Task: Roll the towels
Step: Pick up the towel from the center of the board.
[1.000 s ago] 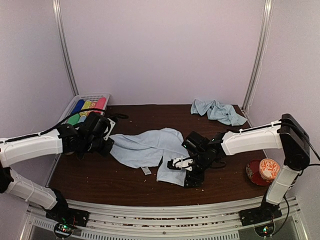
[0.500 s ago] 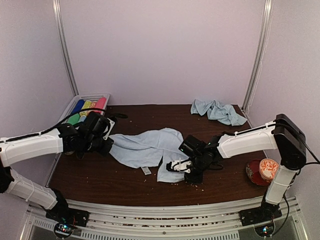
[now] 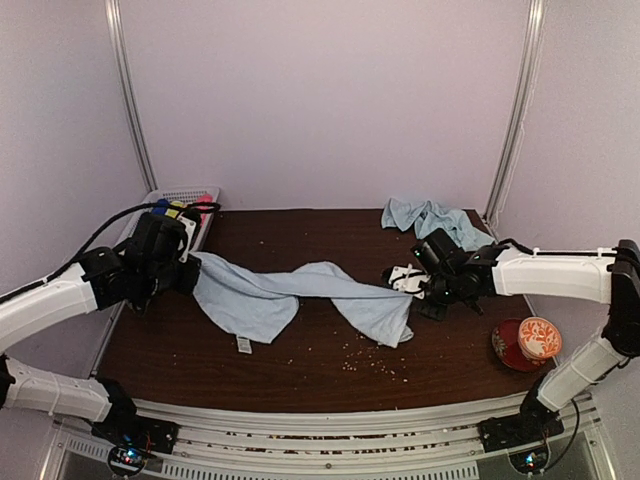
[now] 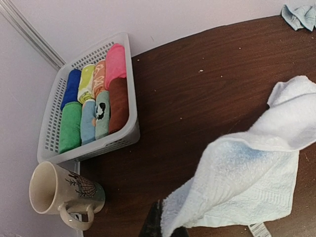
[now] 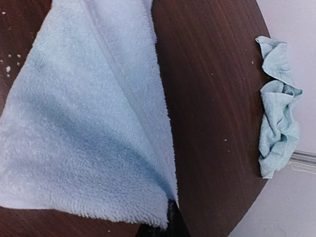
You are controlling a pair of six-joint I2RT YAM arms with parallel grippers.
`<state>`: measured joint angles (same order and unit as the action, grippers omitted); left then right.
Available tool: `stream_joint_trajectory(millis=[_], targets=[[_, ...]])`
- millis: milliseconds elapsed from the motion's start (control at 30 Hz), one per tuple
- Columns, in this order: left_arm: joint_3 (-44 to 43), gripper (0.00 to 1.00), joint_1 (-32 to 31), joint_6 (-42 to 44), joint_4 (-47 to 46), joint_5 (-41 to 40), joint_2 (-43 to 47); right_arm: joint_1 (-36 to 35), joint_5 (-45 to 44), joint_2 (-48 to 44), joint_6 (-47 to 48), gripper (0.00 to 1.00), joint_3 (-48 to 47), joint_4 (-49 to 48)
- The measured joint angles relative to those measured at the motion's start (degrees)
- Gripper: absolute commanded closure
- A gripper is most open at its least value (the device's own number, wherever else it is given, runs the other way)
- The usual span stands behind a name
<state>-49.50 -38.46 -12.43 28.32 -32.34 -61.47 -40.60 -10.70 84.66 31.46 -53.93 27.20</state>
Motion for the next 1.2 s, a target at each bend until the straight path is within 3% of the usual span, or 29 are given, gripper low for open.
stream_joint_trajectory(millis=[100,167,300,433,700,933,1200], targets=[[0.02,1.0,0.17,0.02,-0.33,-0.48,0.26,2.45,-4.46,-0.39,2.75,0.95,-0.02,0.0],[0.02,1.0,0.17,0.02,-0.31,-0.61,0.04,2.78,-7.32,0.28,4.24,0.82,0.0,0.04],[0.22,1.0,0.17,0.0,-0.31,-0.72,0.02,3.43,-9.38,1.9,5.88,0.43,-0.33,1.73],[0.24,1.0,0.17,0.02,-0.31,-0.72,0.02,4.5,-6.34,3.15,5.05,0.3,-2.99,6.03],[0.26,1.0,0.17,0.02,-0.33,-0.7,0.02,14.73,9.88,4.35,-2.75,0.31,-11.67,11.54],[0.26,1.0,0.17,0.02,-0.33,-0.66,0.04,24.92,23.37,14.14,-9.92,0.37,-14.38,12.79],[0.26,1.0,0.17,0.02,-0.33,-0.44,0.09,27.3,33.73,16.74,-8.87,0.35,-13.81,14.91]])
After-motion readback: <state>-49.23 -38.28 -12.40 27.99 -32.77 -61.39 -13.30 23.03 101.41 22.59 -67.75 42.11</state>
